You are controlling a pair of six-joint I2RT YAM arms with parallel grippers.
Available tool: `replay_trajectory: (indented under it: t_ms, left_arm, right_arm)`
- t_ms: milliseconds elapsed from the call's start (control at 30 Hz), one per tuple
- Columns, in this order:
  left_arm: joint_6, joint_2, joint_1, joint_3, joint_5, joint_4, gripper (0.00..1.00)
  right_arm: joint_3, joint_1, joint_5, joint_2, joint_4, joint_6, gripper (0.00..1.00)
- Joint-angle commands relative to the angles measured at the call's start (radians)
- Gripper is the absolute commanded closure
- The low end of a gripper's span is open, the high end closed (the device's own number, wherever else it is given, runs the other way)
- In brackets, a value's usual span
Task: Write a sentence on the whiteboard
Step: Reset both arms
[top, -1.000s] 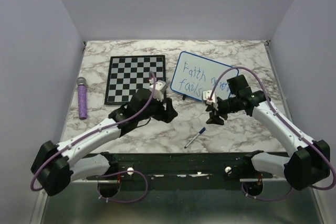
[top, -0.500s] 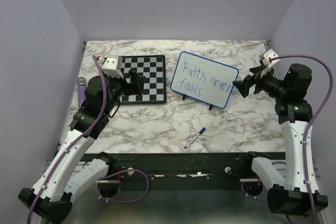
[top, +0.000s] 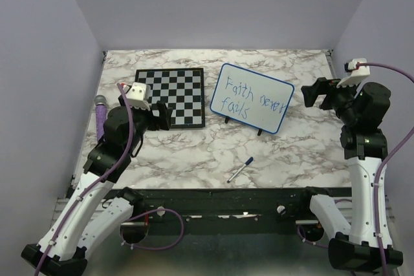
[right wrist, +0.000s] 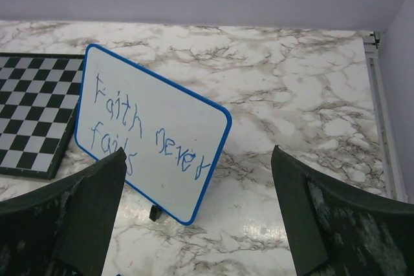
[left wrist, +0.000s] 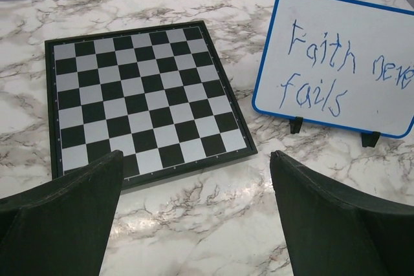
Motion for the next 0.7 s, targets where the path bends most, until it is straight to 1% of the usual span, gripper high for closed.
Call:
replay_trajectory:
  t_ms: [0, 167, 400, 667]
  left_arm:
    - [-0.002, -0.031, 0.006, -0.021, -0.025, -0.017, 0.01]
    - [-0.019, -0.04, 0.006, -0.024, -0.015, -0.02, 0.01]
    - [-0.035, -0.046, 0.006, -0.026, -0.008, -0.029, 0.01]
    - [-0.046, -0.048, 0.006, -0.027, 0.003, -0.023, 0.01]
  right_arm:
    - [0.004, -0.007, 0.075, -0.016, 0.024, 0.031, 0.0]
    - [-0.019, -0.007, 0.064, -0.033, 0.033, 0.035, 0.0]
    - [-0.053, -0.007, 0.106, -0.042, 0.053, 0.041, 0.0]
    - [-0.068, -0.007, 0.115, -0.044, 0.071, 0.038, 0.0]
